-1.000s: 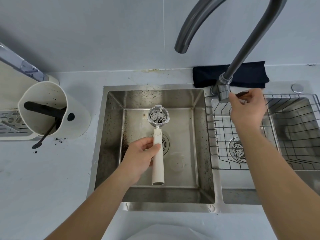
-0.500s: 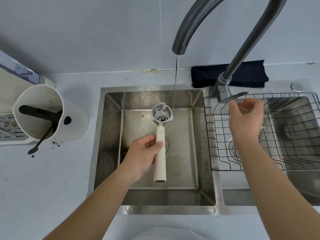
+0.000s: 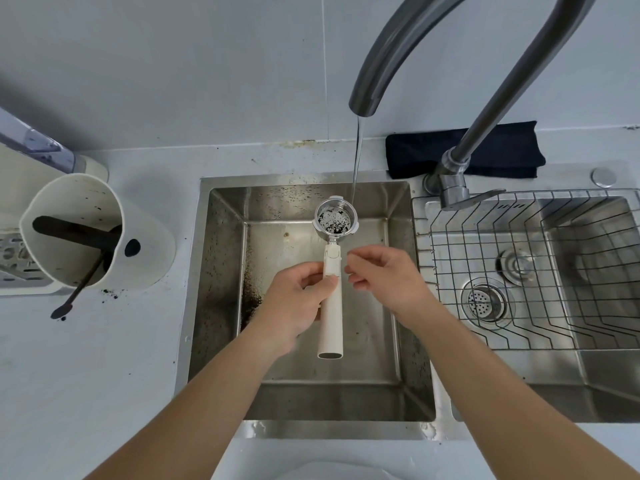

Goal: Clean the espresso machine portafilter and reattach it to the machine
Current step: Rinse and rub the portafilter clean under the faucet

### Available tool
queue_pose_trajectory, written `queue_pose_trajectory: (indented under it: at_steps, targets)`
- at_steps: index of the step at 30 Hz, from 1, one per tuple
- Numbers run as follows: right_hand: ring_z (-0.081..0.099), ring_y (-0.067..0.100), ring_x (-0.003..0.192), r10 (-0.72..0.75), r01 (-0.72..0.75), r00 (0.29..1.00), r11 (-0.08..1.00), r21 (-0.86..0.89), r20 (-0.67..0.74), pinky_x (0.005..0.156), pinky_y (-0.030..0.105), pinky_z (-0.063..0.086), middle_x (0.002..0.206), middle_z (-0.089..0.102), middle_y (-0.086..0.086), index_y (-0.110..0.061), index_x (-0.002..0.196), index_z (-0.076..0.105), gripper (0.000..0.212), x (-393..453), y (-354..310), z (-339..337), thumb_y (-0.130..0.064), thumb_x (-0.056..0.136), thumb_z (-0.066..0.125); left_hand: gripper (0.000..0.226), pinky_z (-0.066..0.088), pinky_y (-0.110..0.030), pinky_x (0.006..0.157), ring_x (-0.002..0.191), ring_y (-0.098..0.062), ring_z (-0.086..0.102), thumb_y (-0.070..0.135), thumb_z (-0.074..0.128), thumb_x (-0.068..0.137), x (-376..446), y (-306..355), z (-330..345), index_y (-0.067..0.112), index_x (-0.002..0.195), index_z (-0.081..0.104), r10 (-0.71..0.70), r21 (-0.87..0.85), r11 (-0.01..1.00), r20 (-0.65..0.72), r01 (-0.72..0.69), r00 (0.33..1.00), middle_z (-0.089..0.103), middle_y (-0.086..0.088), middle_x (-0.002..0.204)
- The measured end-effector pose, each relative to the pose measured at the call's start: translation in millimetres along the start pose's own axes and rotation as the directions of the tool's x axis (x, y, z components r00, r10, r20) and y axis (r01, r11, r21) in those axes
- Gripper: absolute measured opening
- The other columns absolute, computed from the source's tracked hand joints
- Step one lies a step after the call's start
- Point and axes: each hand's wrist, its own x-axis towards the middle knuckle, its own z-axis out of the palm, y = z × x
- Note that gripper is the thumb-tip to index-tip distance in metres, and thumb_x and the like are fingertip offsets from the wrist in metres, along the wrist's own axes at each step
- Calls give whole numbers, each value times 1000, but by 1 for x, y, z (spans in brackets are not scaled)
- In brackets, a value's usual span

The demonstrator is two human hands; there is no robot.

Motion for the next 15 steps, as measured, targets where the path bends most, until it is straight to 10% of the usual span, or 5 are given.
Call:
queue_pose_trajectory:
  at_steps: [15]
  targets:
    - [68,27,84,29,-37,993,997,61,112,87,44,57,95,72,22,-2,101,68,19,21,-21,9,0,82,71,14,51,-32,64,83,-21,66,18,67,89,12,10,5,30,92,75,66,72,995,-46,-63,997,73,0,89]
